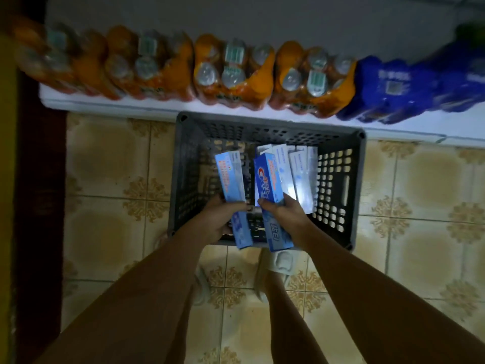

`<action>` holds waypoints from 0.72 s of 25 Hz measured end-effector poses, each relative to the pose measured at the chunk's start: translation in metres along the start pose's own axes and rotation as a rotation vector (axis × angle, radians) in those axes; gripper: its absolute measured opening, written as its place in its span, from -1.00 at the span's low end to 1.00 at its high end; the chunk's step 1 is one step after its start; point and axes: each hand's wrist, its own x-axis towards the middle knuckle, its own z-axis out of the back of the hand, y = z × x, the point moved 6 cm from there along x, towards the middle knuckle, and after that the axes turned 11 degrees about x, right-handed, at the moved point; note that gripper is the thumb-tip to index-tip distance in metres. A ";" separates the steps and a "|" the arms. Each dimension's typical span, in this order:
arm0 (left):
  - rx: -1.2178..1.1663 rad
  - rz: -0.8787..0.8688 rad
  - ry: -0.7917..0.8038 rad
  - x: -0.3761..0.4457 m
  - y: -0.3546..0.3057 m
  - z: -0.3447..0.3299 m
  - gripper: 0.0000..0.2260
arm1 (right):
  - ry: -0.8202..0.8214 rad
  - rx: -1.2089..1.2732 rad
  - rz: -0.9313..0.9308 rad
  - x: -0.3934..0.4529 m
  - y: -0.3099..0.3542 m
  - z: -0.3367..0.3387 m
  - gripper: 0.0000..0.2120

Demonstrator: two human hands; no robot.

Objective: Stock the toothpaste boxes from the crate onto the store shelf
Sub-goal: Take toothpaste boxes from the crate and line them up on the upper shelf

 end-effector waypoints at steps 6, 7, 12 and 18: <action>-0.042 -0.022 -0.018 -0.162 -0.056 0.033 -0.61 | 0.106 0.150 -0.050 -0.146 0.072 -0.002 -0.61; -0.062 -0.049 0.003 -0.196 -0.068 0.033 -0.52 | 0.143 0.213 -0.047 -0.177 0.088 -0.005 -0.59; -0.137 -0.236 0.126 -0.348 -0.122 0.031 -0.38 | 0.248 0.476 -0.001 -0.316 0.156 -0.023 -0.40; -0.243 -0.427 0.310 -0.468 -0.184 0.031 -0.65 | 0.297 0.372 0.178 -0.428 0.231 -0.046 -0.26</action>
